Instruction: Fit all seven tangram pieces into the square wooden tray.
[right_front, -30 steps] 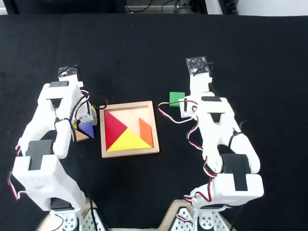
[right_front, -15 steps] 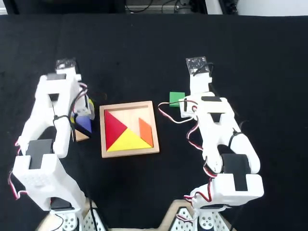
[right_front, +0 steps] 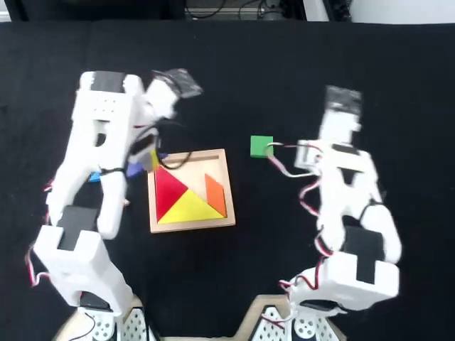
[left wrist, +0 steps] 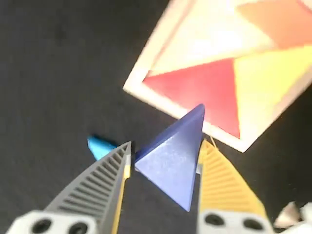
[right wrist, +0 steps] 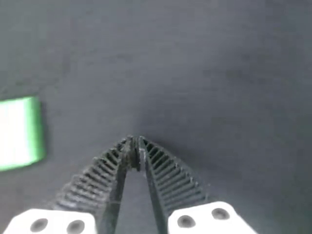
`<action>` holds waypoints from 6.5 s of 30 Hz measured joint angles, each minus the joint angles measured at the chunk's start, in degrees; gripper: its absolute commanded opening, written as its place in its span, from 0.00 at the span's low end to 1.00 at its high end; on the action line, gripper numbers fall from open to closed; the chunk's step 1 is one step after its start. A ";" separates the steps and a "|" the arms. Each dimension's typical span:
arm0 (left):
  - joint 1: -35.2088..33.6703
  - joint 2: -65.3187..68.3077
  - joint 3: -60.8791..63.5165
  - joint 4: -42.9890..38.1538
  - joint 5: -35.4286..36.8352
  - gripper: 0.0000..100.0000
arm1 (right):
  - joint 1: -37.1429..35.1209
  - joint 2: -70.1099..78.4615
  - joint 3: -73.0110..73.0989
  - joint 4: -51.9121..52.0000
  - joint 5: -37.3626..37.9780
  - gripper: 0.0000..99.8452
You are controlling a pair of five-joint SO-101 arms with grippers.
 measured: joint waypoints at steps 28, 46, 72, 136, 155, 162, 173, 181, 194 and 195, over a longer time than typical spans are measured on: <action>16.88 21.45 -11.34 -16.26 -20.40 0.24 | 7.74 0.00 0.00 -3.96 -7.21 0.01; 14.86 23.21 -17.93 -6.07 -16.70 0.20 | 7.74 0.00 0.00 -3.96 -7.21 0.01; 7.47 19.69 -14.59 -9.93 -6.24 0.16 | 7.38 0.00 0.00 -3.96 -7.21 0.01; 18.99 16.70 2.46 -28.57 30.15 0.17 | 7.38 0.00 0.00 -4.04 -7.21 0.01; 17.14 8.88 3.25 -19.08 20.84 0.17 | 7.38 0.00 0.00 -4.04 -7.21 0.01; 10.46 5.27 8.26 -18.37 18.64 0.16 | 7.38 0.00 0.00 -4.04 -7.21 0.01; 9.76 3.60 25.58 -35.16 15.56 0.17 | 7.38 0.00 0.00 -4.04 -7.21 0.01; 10.99 3.43 25.93 -38.68 15.47 0.17 | 7.38 0.00 0.00 -4.04 -7.21 0.01; 17.67 2.55 27.96 -39.30 15.38 0.17 | 7.38 0.00 0.00 -4.04 -7.21 0.01; 17.67 2.55 27.96 -39.30 15.38 0.16 | 7.38 0.00 0.00 -4.04 -7.21 0.01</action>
